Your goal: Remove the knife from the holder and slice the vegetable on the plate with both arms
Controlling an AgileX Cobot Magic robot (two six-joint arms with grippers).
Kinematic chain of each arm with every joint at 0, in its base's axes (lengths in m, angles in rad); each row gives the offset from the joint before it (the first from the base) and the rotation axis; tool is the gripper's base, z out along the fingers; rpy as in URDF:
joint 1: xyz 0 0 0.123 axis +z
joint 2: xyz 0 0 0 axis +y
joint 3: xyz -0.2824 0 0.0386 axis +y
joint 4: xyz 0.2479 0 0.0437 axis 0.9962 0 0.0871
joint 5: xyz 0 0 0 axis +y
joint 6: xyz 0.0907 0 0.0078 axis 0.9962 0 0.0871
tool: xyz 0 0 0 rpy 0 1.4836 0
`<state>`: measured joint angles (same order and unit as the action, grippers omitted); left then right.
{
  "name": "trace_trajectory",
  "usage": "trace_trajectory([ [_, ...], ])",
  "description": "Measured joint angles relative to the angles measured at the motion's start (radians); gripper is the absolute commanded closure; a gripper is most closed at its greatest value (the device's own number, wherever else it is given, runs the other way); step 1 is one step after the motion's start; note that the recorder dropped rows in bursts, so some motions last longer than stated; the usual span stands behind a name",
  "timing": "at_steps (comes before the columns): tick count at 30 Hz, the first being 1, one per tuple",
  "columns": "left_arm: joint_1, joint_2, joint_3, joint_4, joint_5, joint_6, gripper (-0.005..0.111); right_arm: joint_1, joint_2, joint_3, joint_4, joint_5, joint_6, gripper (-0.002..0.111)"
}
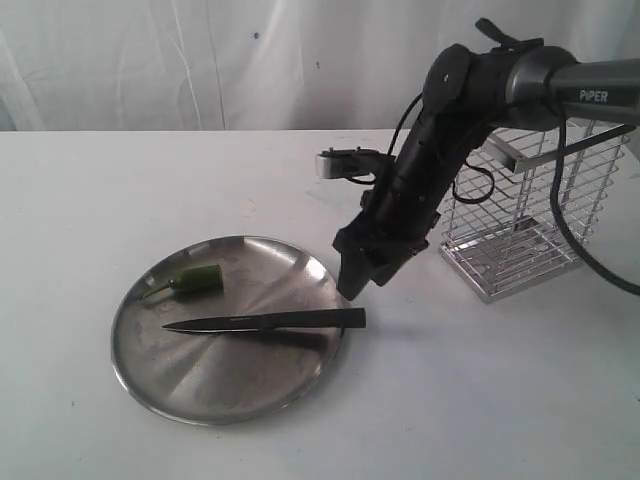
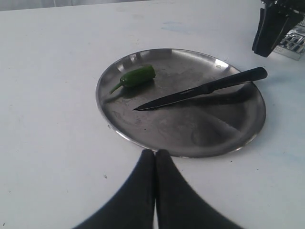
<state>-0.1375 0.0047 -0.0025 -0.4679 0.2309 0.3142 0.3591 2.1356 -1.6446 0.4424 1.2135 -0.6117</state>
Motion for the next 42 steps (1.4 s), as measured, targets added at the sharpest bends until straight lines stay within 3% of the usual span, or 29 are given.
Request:
trace_trajectory([
  [18, 0.0, 0.0, 0.0, 0.0, 0.0, 0.0, 0.107, 0.084, 0.054, -0.002, -0.058, -0.002, -0.141, 0.051],
  [37, 0.0, 0.0, 0.0, 0.0, 0.0, 0.0, 0.107, 0.089, 0.084, -0.004, -0.116, -0.046, -0.149, 0.051],
  [42, 0.0, 0.0, 0.0, 0.0, 0.0, 0.0, 0.107, 0.089, 0.088, -0.008, -0.112, -0.043, -0.149, 0.06],
])
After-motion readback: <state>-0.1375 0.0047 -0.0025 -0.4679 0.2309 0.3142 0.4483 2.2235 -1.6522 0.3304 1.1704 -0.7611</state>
